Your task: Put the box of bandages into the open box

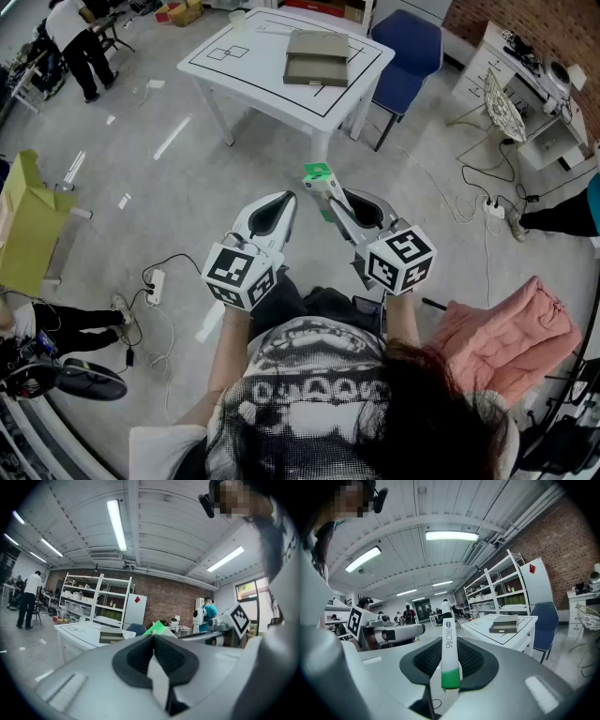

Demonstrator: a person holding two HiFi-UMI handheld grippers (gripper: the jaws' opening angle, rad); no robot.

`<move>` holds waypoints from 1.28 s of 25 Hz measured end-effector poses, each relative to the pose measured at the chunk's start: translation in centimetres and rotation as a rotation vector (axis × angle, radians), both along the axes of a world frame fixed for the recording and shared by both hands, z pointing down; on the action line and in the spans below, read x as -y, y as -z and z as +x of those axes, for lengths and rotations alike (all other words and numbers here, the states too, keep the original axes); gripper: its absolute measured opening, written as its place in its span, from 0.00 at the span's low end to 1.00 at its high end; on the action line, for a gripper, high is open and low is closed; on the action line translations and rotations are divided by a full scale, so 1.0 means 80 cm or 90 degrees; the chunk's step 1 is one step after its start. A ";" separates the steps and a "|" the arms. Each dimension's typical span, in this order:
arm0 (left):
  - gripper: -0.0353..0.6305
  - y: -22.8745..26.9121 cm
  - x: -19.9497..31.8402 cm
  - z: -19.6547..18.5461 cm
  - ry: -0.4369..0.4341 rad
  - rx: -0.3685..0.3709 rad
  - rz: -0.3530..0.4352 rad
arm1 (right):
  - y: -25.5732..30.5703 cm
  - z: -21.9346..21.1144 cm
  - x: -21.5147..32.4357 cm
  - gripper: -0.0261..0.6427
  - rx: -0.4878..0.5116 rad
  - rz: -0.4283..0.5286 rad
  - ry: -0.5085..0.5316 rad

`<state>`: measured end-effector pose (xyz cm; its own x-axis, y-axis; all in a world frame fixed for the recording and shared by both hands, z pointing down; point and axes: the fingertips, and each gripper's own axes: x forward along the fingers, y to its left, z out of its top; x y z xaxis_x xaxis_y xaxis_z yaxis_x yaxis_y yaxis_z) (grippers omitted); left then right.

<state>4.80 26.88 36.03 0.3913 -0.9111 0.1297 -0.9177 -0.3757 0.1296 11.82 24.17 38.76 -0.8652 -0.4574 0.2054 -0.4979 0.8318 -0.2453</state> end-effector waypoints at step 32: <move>0.05 -0.033 0.152 -0.026 -0.043 -0.012 -0.042 | -0.039 -0.006 0.152 0.19 0.001 -0.048 -0.053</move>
